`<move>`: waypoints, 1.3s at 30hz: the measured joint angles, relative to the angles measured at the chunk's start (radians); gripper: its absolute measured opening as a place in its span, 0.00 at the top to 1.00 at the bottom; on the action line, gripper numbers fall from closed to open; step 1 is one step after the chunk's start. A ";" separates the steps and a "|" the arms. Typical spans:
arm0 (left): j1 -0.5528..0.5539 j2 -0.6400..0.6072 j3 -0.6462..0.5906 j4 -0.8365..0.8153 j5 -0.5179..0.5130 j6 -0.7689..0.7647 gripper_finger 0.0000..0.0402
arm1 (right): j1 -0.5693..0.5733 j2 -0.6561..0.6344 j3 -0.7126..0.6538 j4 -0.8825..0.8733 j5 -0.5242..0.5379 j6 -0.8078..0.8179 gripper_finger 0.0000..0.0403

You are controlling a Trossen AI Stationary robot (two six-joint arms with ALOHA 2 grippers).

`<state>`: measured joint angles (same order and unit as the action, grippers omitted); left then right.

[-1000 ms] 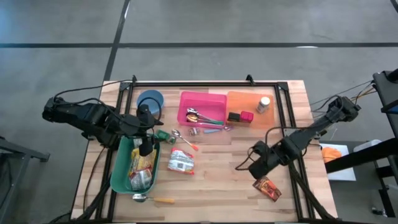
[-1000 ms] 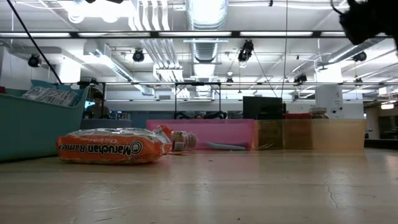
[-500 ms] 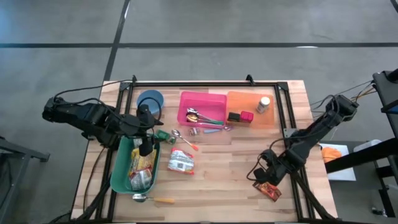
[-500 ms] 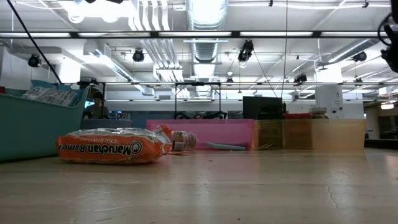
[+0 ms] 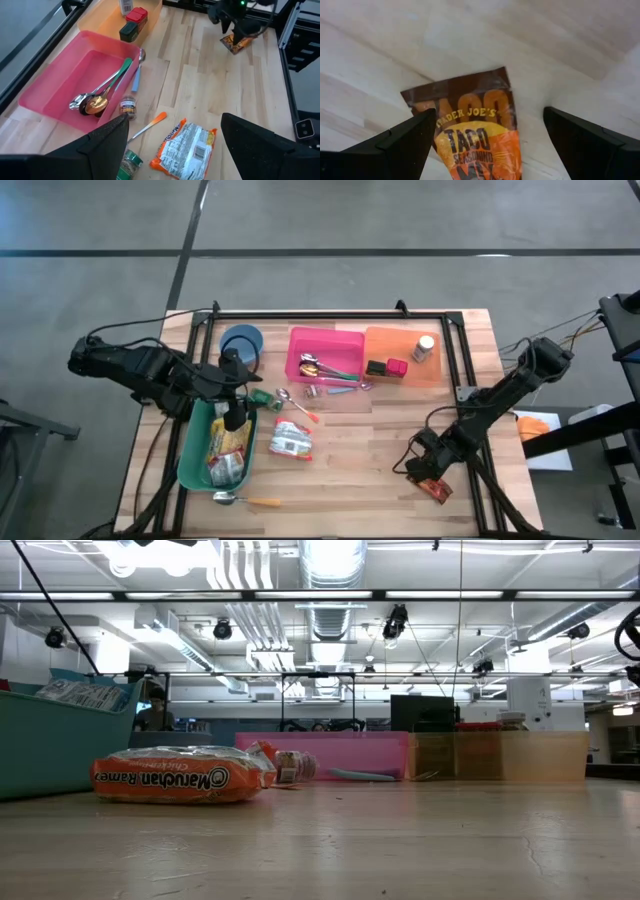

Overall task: Pick & Place Food Item
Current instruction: Put the orange spice pack into the orange bin

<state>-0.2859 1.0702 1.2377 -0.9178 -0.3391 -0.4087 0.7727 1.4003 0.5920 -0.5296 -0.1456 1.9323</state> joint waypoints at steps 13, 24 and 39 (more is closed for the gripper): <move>0.000 0.000 0.000 -0.001 0.000 -0.012 0.21 | 0.004 0.205 0.197 -0.118 -0.023 -0.100 0.35; 0.000 0.000 0.000 0.000 -0.001 -0.014 0.21 | 0.004 0.273 0.271 -0.152 -0.008 -0.163 0.84; 0.000 0.001 -0.021 0.076 -0.012 -0.258 0.21 | -0.016 0.252 0.532 -0.347 0.424 -0.398 0.95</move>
<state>-0.2863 1.0710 1.2171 -0.8421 -0.3515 -0.6663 0.7565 1.6521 1.1237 -0.8765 0.2784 1.5339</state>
